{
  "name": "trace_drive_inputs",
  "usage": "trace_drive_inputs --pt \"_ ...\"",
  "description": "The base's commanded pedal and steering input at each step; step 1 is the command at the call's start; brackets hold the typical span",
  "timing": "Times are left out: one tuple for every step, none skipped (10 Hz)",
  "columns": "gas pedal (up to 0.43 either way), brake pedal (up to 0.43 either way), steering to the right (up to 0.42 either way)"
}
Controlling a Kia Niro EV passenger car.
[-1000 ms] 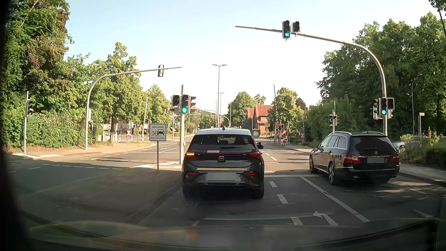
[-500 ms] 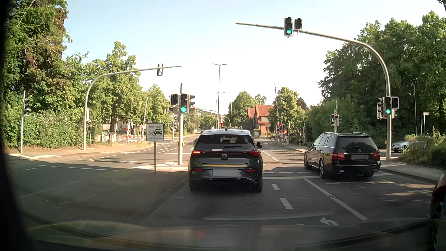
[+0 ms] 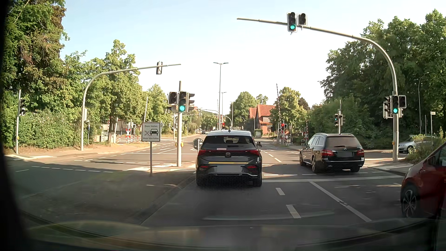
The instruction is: Follow the waypoints while adhering to traffic rules and regulations
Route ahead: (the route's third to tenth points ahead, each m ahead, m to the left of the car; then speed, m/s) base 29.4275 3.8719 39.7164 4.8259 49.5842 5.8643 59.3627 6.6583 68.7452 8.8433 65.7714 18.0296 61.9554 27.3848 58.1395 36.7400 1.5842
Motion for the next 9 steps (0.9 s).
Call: trace_drive_inputs --pt "0.209 0.006 -0.026" --pt "0.228 0.006 -0.023" --pt "0.248 0.006 -0.017" --pt "0.248 0.006 -0.012" --pt "0.248 0.006 -0.008" --pt "0.248 0.006 -0.005" --pt "0.248 0.006 -0.002" --pt "0.248 0.006 0.000" --pt "0.248 0.006 0.003"
